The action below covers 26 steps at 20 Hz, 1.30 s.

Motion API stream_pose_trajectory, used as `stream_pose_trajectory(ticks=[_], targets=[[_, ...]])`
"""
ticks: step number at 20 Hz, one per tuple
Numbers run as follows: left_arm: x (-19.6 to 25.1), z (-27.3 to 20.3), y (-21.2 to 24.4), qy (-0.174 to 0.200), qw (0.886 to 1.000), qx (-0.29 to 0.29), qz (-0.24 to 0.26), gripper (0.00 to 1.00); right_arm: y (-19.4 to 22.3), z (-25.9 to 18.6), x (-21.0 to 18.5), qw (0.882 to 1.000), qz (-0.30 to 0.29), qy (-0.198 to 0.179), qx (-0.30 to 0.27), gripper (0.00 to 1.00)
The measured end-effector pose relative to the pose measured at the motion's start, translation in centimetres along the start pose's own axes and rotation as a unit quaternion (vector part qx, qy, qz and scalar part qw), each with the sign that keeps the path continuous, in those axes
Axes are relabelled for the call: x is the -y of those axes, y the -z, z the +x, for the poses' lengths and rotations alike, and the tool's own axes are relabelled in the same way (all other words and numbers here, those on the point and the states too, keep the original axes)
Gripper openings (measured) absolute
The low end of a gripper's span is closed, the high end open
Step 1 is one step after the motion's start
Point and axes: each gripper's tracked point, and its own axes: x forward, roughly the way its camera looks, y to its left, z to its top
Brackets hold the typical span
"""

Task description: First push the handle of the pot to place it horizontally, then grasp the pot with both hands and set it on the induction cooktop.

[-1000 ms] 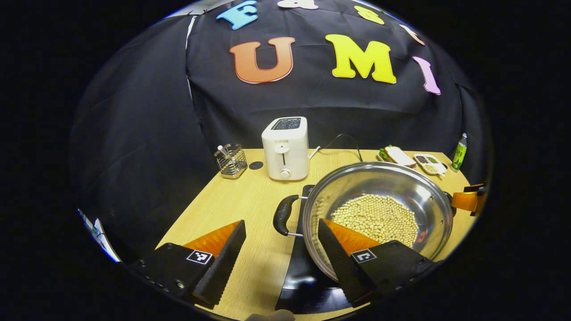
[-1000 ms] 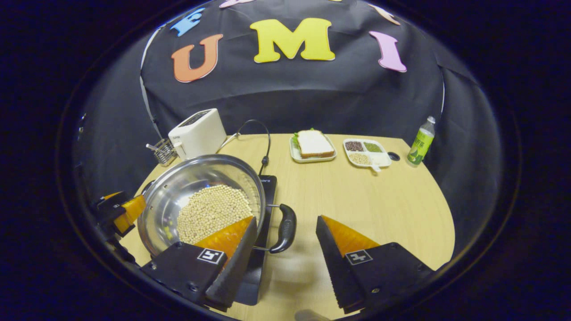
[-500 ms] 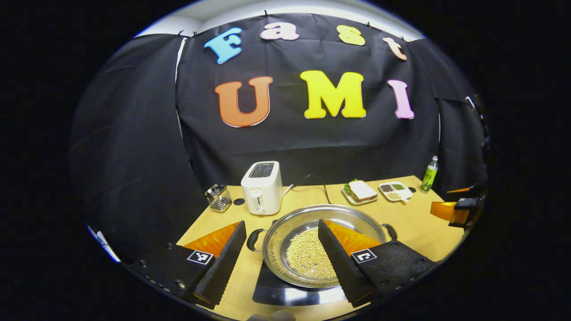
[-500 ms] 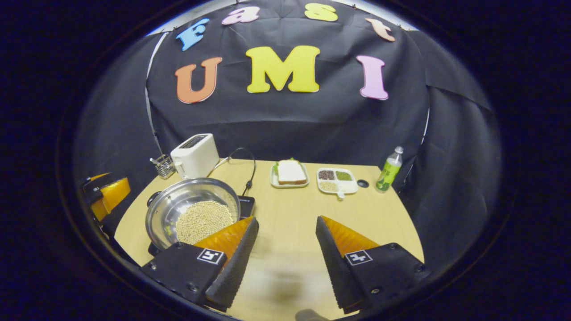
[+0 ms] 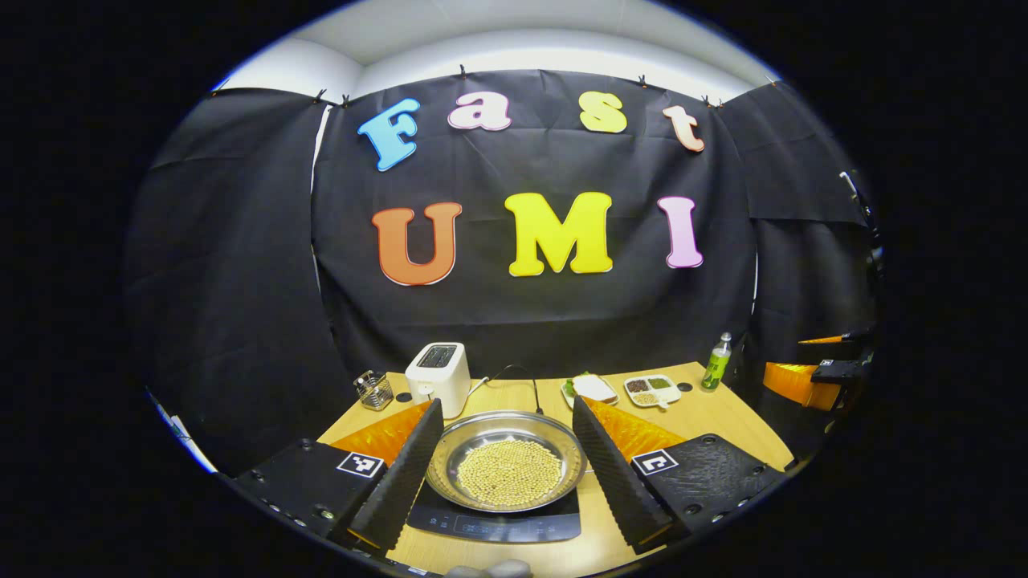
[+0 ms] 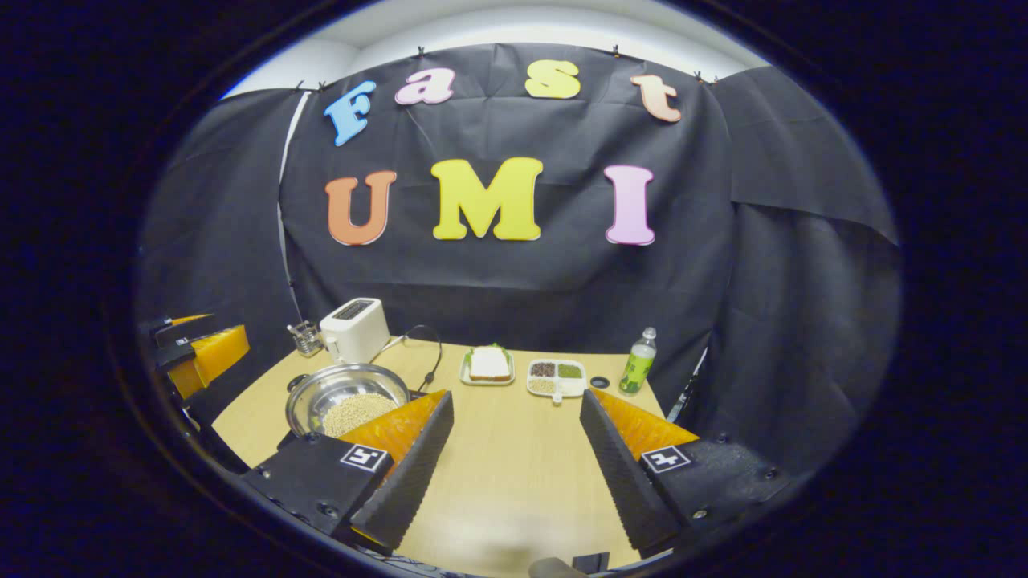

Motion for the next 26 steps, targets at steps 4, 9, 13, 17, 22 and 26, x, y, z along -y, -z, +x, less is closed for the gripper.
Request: stream_pose_trajectory(ticks=[4, 9, 13, 17, 22, 26], targets=[[2.9, -3.3, -3.0, -0.002, 1.000, 0.020, -0.006, 0.96, -3.6, -4.3, 3.6, 0.999, 0.009, 0.006, 0.045, 1.00], [5.1, -6.6, -6.7, -0.006, 0.999, 0.049, -0.011, 0.96, -7.4, -8.0, 6.0, 0.995, 0.012, 0.007, 0.099, 0.99], [6.0, -7.9, -8.3, -0.005, 0.998, 0.064, -0.022, 0.96, -7.7, -9.7, 6.7, 0.993, 0.012, 0.007, 0.117, 0.99], [6.6, -8.9, -9.9, -0.001, 0.997, 0.081, -0.014, 0.96, -8.0, -10.4, 7.1, 0.992, 0.018, 0.009, 0.124, 0.99], [6.9, -9.4, -11.1, 0.003, 0.996, 0.091, -0.015, 0.96, -9.0, -11.3, 7.7, 0.990, 0.019, 0.015, 0.140, 0.99], [6.8, -9.6, -11.8, 0.005, 0.995, 0.101, -0.009, 0.96, -9.6, -11.8, 7.6, 0.988, 0.019, 0.014, 0.150, 0.99]])
